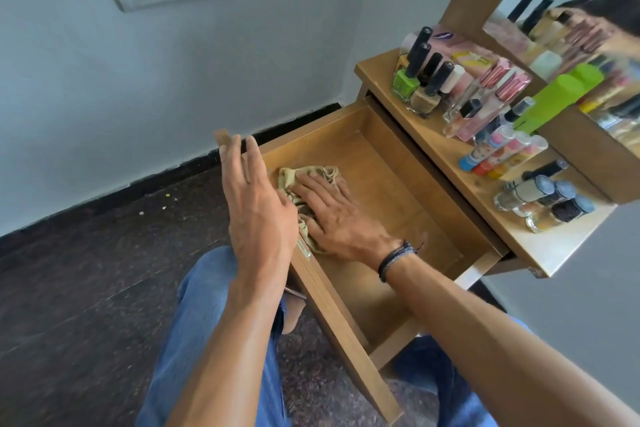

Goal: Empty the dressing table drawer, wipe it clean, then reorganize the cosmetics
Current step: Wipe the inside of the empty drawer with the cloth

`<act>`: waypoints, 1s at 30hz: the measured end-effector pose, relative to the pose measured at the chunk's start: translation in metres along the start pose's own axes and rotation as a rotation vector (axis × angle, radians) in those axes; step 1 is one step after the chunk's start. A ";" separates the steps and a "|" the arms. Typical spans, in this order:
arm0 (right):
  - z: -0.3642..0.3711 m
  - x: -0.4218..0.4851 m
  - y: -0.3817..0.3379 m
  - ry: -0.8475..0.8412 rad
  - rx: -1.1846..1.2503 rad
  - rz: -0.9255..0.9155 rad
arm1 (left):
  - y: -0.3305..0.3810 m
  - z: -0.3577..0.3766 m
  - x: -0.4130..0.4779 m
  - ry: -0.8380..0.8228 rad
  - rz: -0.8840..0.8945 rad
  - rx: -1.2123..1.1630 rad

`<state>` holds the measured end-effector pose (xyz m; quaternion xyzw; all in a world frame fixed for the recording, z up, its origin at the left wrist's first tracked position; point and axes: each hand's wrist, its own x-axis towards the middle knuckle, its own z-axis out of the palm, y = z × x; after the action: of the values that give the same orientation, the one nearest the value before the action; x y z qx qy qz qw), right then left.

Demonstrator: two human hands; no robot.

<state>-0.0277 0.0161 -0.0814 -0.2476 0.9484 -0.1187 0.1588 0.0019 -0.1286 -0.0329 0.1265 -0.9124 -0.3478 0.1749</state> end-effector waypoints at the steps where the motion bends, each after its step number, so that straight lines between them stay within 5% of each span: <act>1: -0.005 0.001 0.009 -0.002 0.011 -0.020 | 0.000 -0.001 0.000 0.000 0.000 -0.004; 6: -0.032 0.019 0.050 0.188 0.225 0.259 | 0.000 0.001 0.000 0.012 -0.006 -0.007; 11: -0.010 0.034 0.028 0.284 0.175 0.407 | 0.003 0.000 -0.001 0.037 -0.049 0.012; 13: -0.001 0.029 0.013 0.327 0.182 0.317 | 0.004 0.001 -0.002 0.049 -0.060 0.032; 17: 0.011 0.028 -0.009 0.156 0.054 -0.062 | 0.002 0.005 -0.001 0.072 -0.064 0.033; 23: -0.006 0.032 0.024 0.133 -0.083 -0.198 | 0.001 0.004 -0.002 0.042 -0.055 0.021; 30: -0.016 0.030 0.073 0.291 -0.010 0.224 | 0.001 0.005 0.000 0.023 -0.051 0.001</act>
<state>-0.0896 0.0650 -0.0961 -0.1213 0.9835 -0.1303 0.0307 -0.0002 -0.1249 -0.0352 0.1536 -0.9070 -0.3501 0.1765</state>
